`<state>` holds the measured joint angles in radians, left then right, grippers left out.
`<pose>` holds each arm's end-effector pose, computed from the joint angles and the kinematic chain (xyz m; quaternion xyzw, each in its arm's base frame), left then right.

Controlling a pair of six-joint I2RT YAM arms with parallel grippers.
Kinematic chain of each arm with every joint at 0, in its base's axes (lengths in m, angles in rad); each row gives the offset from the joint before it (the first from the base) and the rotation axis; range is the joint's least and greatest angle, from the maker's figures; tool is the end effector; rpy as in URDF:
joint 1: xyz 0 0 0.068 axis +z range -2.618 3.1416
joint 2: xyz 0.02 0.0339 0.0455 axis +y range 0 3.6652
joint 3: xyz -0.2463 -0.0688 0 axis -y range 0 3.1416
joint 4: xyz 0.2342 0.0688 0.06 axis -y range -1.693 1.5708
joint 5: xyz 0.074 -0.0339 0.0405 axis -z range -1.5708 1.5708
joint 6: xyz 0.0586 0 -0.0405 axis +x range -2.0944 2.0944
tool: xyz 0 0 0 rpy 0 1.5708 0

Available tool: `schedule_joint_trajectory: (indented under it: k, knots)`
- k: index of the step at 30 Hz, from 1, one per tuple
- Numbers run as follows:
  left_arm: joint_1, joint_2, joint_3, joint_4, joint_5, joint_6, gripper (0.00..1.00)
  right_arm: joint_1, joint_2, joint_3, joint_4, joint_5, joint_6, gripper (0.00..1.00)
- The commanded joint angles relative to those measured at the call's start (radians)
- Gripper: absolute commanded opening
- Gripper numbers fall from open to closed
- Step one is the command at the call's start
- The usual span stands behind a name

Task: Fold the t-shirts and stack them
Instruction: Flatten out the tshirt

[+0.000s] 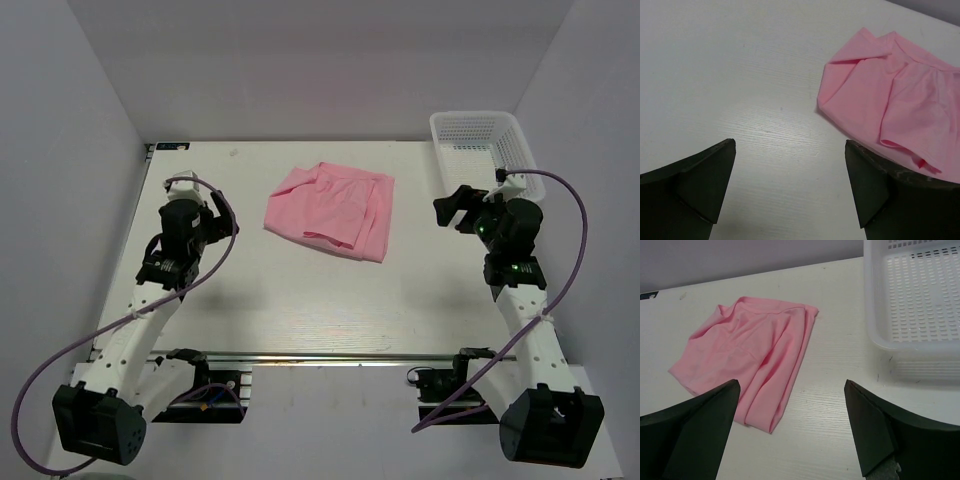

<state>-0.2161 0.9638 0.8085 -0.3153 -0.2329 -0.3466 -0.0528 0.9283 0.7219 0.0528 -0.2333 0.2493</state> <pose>0.2343 -0.0376 0.2794 -0.1158 0.8409 -0.0490 0.5263 0.2438 0.0007 0.3014 0.0386 0.7569 0.1513 0.6346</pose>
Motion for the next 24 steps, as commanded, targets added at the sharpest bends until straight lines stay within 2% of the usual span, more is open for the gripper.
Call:
schedule_joint_trajectory:
  k: [1,6,9,12,13,15,16,19,21,24]
  knots:
    - [0.004,-0.053,-0.015,0.03,0.061,0.023,1.0,-0.002,-0.037,0.008,0.08,-0.061,0.024,0.9]
    - [0.004,-0.062,-0.055,0.103,0.177,0.044,1.0,-0.004,-0.071,-0.088,0.191,-0.208,0.021,0.9]
    - [-0.006,0.008,-0.087,0.175,0.291,0.055,1.0,-0.001,-0.026,-0.076,0.183,-0.202,0.036,0.9]
    - [-0.016,0.114,-0.062,0.203,0.423,0.08,1.0,0.001,0.036,-0.056,0.16,-0.181,0.031,0.9]
    - [-0.016,0.197,-0.031,0.203,0.493,0.08,1.0,0.002,0.07,-0.056,0.165,-0.176,0.031,0.9]
    - [-0.016,0.283,0.018,0.213,0.544,0.107,1.0,0.001,0.098,-0.049,0.163,-0.199,0.025,0.9]
    - [-0.016,0.362,0.033,0.213,0.544,0.107,1.0,0.002,0.142,-0.036,0.165,-0.228,0.024,0.9]
    - [-0.035,0.472,0.096,0.223,0.553,0.098,1.0,0.007,0.222,-0.016,0.194,-0.315,0.044,0.9]
    - [-0.048,0.568,0.15,0.246,0.566,0.089,1.0,0.016,0.256,-0.013,0.238,-0.331,0.08,0.9]
    - [-0.084,0.656,0.237,0.255,0.599,0.089,1.0,0.033,0.358,0.04,0.216,-0.308,0.079,0.88]
